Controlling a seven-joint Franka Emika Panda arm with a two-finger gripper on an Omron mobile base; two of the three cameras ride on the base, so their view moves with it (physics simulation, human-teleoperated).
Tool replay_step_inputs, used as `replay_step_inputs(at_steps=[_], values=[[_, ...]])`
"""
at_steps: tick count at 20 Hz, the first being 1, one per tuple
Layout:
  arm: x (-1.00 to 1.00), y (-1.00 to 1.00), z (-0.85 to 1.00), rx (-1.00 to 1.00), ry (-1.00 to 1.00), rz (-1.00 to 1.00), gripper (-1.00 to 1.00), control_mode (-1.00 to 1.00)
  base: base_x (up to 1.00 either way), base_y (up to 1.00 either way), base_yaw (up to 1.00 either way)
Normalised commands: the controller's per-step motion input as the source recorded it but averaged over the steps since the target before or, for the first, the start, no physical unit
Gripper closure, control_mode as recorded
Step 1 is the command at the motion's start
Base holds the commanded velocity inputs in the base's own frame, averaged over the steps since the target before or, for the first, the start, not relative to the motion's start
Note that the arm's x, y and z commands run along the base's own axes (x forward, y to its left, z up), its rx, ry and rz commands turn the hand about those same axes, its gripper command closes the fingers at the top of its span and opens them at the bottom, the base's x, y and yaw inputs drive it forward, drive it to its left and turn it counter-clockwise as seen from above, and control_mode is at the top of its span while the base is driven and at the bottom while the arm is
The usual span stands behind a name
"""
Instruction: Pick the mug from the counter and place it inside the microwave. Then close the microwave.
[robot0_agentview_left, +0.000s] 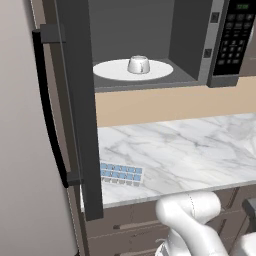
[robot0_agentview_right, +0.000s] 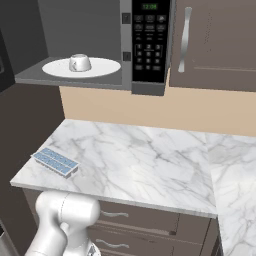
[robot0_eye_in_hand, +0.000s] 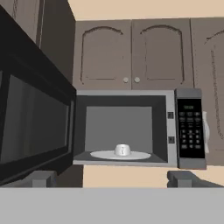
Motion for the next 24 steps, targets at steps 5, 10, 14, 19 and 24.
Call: replay_step_inputs(at_steps=[5,10,14,19,24], values=[[-0.53,0.08,0.00,-0.04,-0.01,-0.09,-1.00,-1.00,0.00,0.00,0.00],[-0.36,0.08,0.00,-0.06,0.00,-0.20,-1.00,-1.00,0.00,0.00,0.00],[-0.24,0.08,0.00,-0.06,0.00,-0.28,-1.00,-1.00,0.00,0.00,0.00],[-0.11,0.05,0.00,-0.07,0.00,-0.30,-1.00,-1.00,0.00,0.00,0.00],[-0.01,0.00,0.00,-0.07,0.00,-0.30,-1.00,-1.00,0.00,0.00,0.00]])
